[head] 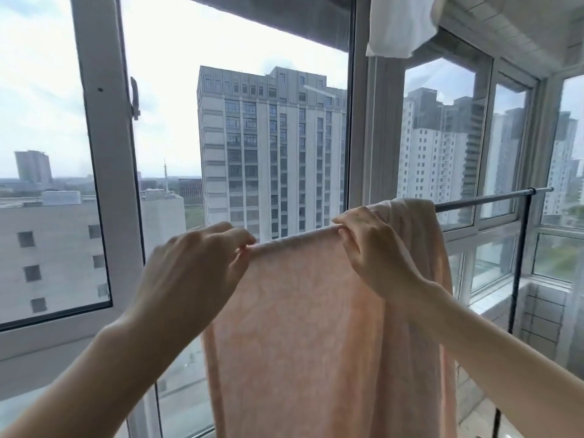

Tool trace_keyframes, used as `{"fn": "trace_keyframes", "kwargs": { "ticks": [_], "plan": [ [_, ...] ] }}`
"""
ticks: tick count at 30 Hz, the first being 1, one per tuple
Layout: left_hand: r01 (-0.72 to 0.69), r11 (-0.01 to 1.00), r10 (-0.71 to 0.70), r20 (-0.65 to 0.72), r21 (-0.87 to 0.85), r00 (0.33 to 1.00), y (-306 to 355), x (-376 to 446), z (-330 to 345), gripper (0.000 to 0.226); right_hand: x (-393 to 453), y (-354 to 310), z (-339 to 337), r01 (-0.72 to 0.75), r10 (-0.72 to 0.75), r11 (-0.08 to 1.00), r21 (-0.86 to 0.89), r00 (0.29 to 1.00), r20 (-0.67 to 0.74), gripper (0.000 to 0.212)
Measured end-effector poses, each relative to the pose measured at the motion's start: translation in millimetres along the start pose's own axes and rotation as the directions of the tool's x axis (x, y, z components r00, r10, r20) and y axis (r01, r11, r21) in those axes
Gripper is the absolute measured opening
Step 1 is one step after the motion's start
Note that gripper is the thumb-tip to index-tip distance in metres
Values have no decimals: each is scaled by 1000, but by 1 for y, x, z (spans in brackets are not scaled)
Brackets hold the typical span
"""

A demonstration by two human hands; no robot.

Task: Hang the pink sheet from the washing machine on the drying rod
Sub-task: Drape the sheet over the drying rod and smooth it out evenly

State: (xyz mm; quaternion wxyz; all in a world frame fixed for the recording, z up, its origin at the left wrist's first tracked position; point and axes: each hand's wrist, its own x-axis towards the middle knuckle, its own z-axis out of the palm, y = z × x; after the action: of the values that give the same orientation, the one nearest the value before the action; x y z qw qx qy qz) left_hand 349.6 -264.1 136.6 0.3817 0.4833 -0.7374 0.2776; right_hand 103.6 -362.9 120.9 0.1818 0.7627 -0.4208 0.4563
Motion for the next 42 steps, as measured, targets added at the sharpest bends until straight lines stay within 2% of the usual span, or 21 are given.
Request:
{"fn": "trace_keyframes", "kwargs": {
  "ticks": [6,10,16,20,21,24,26,28,32,36,42],
  "plan": [
    [3,1000,-2,114,-7,993,27,35,29,32,8,27,-3,78,-78,995,-66,997,13,23],
    [108,981,-72,213,-160,974,20,48,46,22,13,29,-4,129,-133,984,-119,991,-31,16],
    [196,963,-159,196,-186,968,6,47,48,14,24,15,4,168,-170,984,-56,984,-45,8],
    [175,949,-121,209,-262,970,4,48,48,51,35,-29,10,246,-240,964,97,968,-68,7],
    [165,950,-108,216,-267,970,4,48,47,53,34,-40,11,274,-266,952,140,961,-72,7],
    [173,949,-120,205,-264,971,3,47,47,25,26,-52,17,309,-310,921,236,950,-35,9],
    [215,947,-167,206,-238,964,1,46,46,9,25,-37,18,274,-278,923,271,960,-25,12],
    [259,937,-210,215,-234,954,1,47,46,8,29,-14,14,220,-218,937,271,975,-37,11],
    [325,901,-267,225,-287,937,3,50,45,7,40,40,2,106,-110,987,119,994,27,21],
    [372,874,-312,227,-312,923,2,55,48,10,43,75,-1,63,-66,997,35,994,92,15],
    [337,901,-286,210,-272,935,5,55,56,9,50,66,2,98,-97,993,69,995,-25,11]
  ]
}}
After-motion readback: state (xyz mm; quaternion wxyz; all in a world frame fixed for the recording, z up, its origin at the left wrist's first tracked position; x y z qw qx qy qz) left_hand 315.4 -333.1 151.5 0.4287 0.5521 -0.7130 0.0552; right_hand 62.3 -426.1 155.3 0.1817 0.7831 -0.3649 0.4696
